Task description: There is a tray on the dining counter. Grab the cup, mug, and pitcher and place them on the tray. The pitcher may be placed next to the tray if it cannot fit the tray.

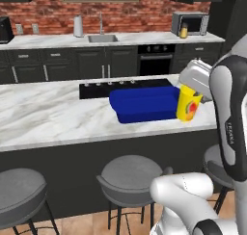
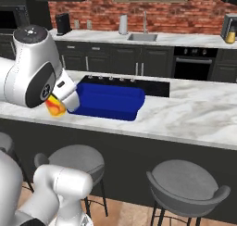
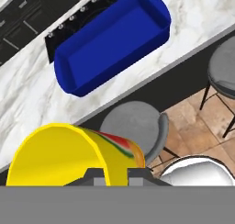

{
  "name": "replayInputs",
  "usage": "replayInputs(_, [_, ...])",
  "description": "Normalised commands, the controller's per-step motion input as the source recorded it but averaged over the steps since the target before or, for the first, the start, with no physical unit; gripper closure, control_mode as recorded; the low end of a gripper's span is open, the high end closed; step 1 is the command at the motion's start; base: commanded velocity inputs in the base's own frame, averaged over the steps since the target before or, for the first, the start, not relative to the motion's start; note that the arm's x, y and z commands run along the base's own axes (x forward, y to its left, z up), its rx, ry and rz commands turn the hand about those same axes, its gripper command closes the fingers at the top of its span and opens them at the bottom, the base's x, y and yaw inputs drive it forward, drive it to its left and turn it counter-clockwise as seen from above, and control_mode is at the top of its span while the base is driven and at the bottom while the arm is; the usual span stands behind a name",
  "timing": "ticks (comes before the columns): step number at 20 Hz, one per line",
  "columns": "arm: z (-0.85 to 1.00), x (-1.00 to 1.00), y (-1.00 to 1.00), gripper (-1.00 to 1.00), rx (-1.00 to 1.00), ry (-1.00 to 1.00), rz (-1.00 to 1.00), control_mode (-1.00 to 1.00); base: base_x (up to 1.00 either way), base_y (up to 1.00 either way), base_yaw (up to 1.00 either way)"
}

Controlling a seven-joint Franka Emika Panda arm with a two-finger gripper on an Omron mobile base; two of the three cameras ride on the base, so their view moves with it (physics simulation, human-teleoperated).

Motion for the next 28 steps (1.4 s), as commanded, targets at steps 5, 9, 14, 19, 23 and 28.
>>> replayInputs(5, [0.0, 0.73, 0.21, 1.0, 0.0, 0.02, -0.02, -1.0, 0.0, 0.0, 0.0])
replayInputs(9, [0.0, 0.66, 0.13, 1.0, 0.01, 0.0, 0.0, -1.0, 0.0, 0.0, 0.0])
replayInputs(14, [-0.01, 0.71, 0.19, 1.0, 0.01, 0.0, 0.0, -1.0, 0.0, 0.0, 0.0])
replayInputs(19, [-0.07, 0.72, 0.22, 1.0, 0.0, 0.0, 0.0, -1.0, 0.0, 0.0, 0.0])
replayInputs(23, [-0.17, 0.68, 0.1, 1.0, 0.0, 0.0, 0.0, -1.0, 0.0, 0.0, 0.0])
replayInputs(28, [-0.28, 0.71, 0.05, 1.0, 0.0, 0.02, 0.0, -1.0, 0.0, 0.0, 0.0])
